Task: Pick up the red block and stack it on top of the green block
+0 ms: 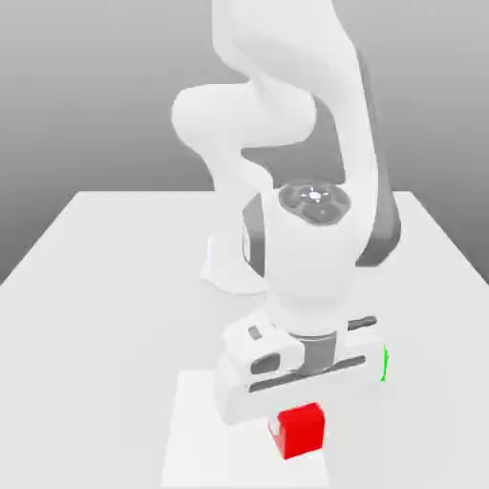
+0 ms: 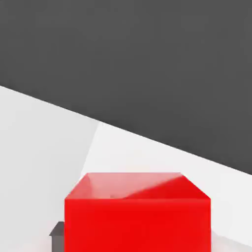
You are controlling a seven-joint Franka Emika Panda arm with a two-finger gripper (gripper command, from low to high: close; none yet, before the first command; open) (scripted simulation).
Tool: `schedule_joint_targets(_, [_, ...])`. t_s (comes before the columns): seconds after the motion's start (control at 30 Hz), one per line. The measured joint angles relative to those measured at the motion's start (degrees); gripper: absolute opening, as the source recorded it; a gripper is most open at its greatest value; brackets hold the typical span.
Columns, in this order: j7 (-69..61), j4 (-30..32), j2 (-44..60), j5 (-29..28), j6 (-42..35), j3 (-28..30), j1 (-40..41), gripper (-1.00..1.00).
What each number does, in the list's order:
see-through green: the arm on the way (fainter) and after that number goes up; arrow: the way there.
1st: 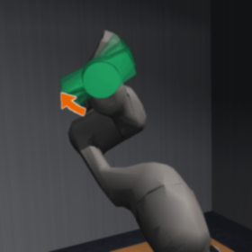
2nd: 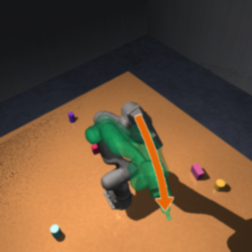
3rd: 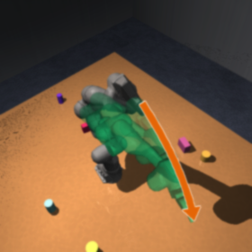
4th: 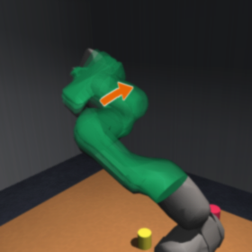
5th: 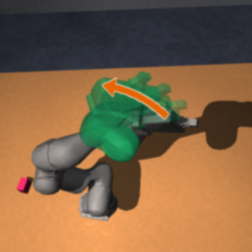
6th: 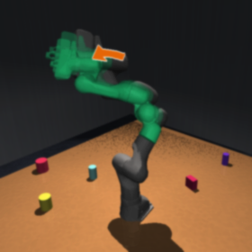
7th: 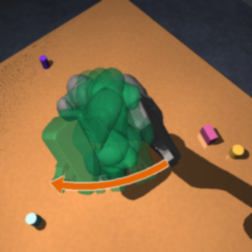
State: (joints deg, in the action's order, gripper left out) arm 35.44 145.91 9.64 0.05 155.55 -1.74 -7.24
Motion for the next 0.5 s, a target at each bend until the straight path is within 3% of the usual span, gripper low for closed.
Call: schedule_joint_targets(0.5, [37.38, 14.38, -16.93, 7.76, -2.11, -8.67, -11.09, -1.0])
